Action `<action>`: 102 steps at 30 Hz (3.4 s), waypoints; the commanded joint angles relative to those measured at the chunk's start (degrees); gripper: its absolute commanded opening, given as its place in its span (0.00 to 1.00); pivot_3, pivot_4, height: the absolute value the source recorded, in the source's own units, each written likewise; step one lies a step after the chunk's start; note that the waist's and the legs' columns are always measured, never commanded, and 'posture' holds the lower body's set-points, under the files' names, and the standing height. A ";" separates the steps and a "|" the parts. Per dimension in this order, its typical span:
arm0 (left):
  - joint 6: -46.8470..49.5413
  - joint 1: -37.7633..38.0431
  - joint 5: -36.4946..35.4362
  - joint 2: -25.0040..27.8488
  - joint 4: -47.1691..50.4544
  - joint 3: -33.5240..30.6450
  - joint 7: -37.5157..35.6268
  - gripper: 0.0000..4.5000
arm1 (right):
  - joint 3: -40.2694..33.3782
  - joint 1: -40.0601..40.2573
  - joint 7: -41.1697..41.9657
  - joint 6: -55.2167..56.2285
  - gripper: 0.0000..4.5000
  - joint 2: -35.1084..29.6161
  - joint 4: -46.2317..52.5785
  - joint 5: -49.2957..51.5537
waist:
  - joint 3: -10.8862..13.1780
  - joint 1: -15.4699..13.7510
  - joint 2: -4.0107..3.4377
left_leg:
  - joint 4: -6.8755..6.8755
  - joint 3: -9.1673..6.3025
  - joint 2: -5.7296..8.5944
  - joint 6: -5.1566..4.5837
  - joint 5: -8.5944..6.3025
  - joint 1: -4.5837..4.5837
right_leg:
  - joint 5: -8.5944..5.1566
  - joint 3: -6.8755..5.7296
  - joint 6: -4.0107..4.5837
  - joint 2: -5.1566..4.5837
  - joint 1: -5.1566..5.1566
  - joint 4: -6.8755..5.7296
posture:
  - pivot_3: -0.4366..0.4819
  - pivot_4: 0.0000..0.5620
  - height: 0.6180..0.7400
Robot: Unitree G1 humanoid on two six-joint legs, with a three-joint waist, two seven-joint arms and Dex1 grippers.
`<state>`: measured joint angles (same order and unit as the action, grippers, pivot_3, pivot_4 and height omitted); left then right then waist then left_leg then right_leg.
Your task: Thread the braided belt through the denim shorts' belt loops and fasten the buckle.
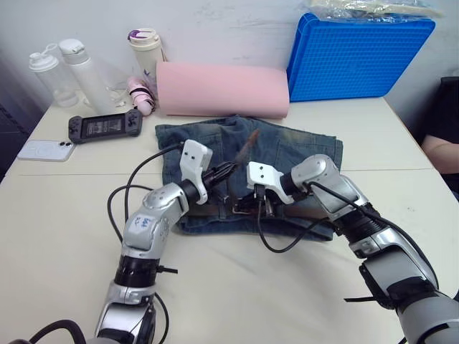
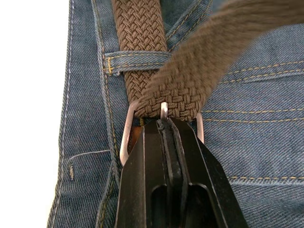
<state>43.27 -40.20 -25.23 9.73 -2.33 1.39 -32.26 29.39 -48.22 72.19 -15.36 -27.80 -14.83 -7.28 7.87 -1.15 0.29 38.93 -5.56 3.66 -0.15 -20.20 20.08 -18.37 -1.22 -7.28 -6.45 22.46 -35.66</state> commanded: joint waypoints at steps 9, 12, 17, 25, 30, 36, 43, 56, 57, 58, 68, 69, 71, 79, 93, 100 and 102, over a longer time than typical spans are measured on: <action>-3.40 -23.60 -3.99 -6.87 -17.34 -5.65 -3.45 0.00 | 10.29 12.28 -0.05 -0.15 0.01 -2.45 -0.38 -9.35 | 0.00 -0.38 0.02 | 0.12 -0.52 0.52 -0.09 0.02 0.03 | 0.01 0.10 -0.03 -0.15 -0.07 0.01 | 0.48 0.27 1.00; -3.05 -28.20 -4.81 -8.70 -23.05 -8.02 -0.82 0.00 | 10.24 13.90 0.19 -1.07 0.01 -2.62 1.51 -9.81 | 0.01 -0.41 0.02 | 0.09 -0.91 0.71 -0.11 0.01 0.05 | 0.02 0.15 -0.05 -0.13 0.06 0.01 | 0.48 0.27 1.00; -1.83 -33.23 -5.31 -11.42 -29.62 -11.21 4.41 0.00 | 10.60 15.20 0.75 -2.00 0.01 -2.71 2.69 -10.45 | 0.01 -0.52 0.02 | 0.09 -1.23 0.82 -0.09 0.00 0.07 | 0.02 0.12 -0.06 -0.14 0.00 0.01 | 0.48 0.27 1.00; -1.63 -36.16 -4.01 -12.57 -33.44 -13.71 10.38 0.00 | 11.21 15.74 1.84 -2.44 0.01 -2.83 2.96 -11.44 | 0.01 -0.57 0.02 | 0.09 -1.62 1.06 -0.10 0.01 0.06 | 0.05 0.16 -0.11 -0.17 -0.01 0.01 | 0.48 0.27 1.00; -2.05 -36.07 -3.46 -11.72 -34.73 -14.66 13.83 0.00 | 11.68 15.70 2.83 -0.38 0.01 -2.51 3.33 -10.96 | 0.01 -0.58 0.02 | 0.08 -1.72 1.15 -0.10 0.01 0.05 | 0.06 0.18 -0.12 -0.20 -0.01 0.02 | 0.48 0.27 1.00; 5.07 -26.41 -5.59 -9.81 -22.85 -14.46 13.93 0.00 | 7.29 15.78 1.06 -4.80 0.01 -0.96 4.25 -7.46 | 0.01 -0.34 0.02 | 0.02 -1.82 1.18 -0.09 0.01 0.01 | 0.06 0.25 -0.13 -0.17 0.04 0.03 | 0.48 0.27 1.00; 14.43 -9.41 -7.97 0.38 1.39 -9.85 6.58 0.00 | 0.78 16.72 1.37 -12.63 0.01 -1.37 6.11 -1.43 | 0.01 -0.25 -0.01 | -0.56 -1.89 1.17 -0.08 0.00 -0.30 | 0.06 0.58 -0.12 -0.12 0.12 0.04 | 0.48 0.27 1.00; 17.10 2.95 -8.86 2.50 14.34 -7.13 8.11 0.00 | -2.66 12.71 3.08 -18.35 0.01 -4.15 6.89 6.34 | 0.02 -0.39 -0.01 | -1.00 -2.74 1.65 -0.25 -0.13 -0.62 | 0.03 0.82 -0.08 -0.10 -0.01 0.49 | 0.48 0.27 1.00; 16.21 3.88 -8.12 2.70 14.34 -7.12 8.51 0.00 | -3.64 11.89 3.65 -19.06 0.01 -4.75 6.99 7.31 | 0.04 -0.39 -0.02 | -1.02 -2.78 1.65 -0.25 -0.13 -0.62 | 0.03 0.82 -0.08 -0.09 0.00 0.56 | 0.48 0.27 1.00; 15.57 4.51 -7.66 2.86 14.34 -7.08 8.82 0.00 | -4.25 11.30 3.97 -19.56 0.01 -5.20 7.04 8.03 | 0.08 -0.40 -0.06 | -1.04 -2.82 1.65 -0.24 -0.13 -0.62 | 0.03 0.82 -0.08 -0.07 0.01 0.59 | 0.48 0.27 1.00; 1.81 11.63 -4.85 6.34 17.26 -6.12 4.68 0.00 | -11.86 5.21 6.92 -28.84 0.01 -9.28 8.90 18.17 | 0.67 -0.40 -0.11 | -0.90 -2.97 1.69 -0.22 -0.13 -0.17 | 0.03 0.83 -0.08 -0.11 0.32 0.70 | 0.48 0.27 1.00; 0.69 12.11 -4.62 6.57 17.25 -5.84 4.26 0.00 | -12.92 4.59 6.70 -29.98 0.01 -9.43 8.95 19.28 | 0.70 -0.38 -0.08 | -0.82 -2.97 1.66 -0.19 -0.11 0.07 | 0.04 0.84 -0.09 -0.12 0.52 0.65 | 0.48 0.27 1.00; -2.33 13.19 -3.16 7.72 17.27 -3.89 2.46 0.00 | -16.39 2.95 5.65 -33.59 0.01 -9.08 8.83 22.65 | 0.79 -0.29 -0.09 | -0.76 -2.93 1.68 -0.17 -0.10 0.29 | 0.04 0.86 -0.10 -0.14 0.91 0.56 | 0.48 0.27 1.00; -11.25 14.27 1.02 9.78 16.61 2.74 -3.50 0.00 | -19.67 3.97 3.20 -38.42 0.01 -11.73 12.82 26.96 | 0.89 -0.28 -0.15 | -0.86 -2.88 1.62 -0.11 -0.09 0.29 | 0.04 0.94 -0.09 -0.15 1.09 0.55 | 0.48 0.27 1.00; -20.00 14.92 7.97 13.37 11.57 5.41 -6.82 0.00 | -18.52 11.64 -4.53 -37.53 0.01 -12.32 26.33 30.12 | 0.95 -0.23 -0.13 | -0.84 -2.75 1.61 -0.12 -0.09 0.30 | 0.05 1.05 -0.10 -0.13 1.15 0.54 | 0.48 0.27 1.00; -18.29 17.93 9.32 14.33 12.11 4.70 -5.16 0.00 | -13.24 7.48 -7.77 -32.92 0.01 -7.58 18.97 26.28 | 0.97 -0.21 -0.15 | -0.81 -2.71 1.66 -0.12 -0.09 0.26 | 0.05 1.22 -0.11 -0.10 1.25 0.33 | 0.48 0.27 1.00; -16.19 19.19 8.33 13.77 13.23 3.43 -3.81 0.00 | -12.07 6.44 -7.81 -31.56 0.01 -6.70 16.53 25.33 | 0.97 -0.20 -0.15 | -0.80 -2.70 1.66 -0.12 -0.09 0.26 | 0.05 1.25 -0.11 -0.10 1.25 0.20 | 0.48 0.27 1.00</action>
<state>25.83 -21.76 -15.74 23.65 8.39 6.78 -37.16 16.96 -40.75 64.41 -48.60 -34.81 2.42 18.92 8.84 -1.35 0.15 38.12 -8.27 5.32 -0.26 -20.29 20.34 -18.32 0.04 -7.39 -6.55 23.71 -35.53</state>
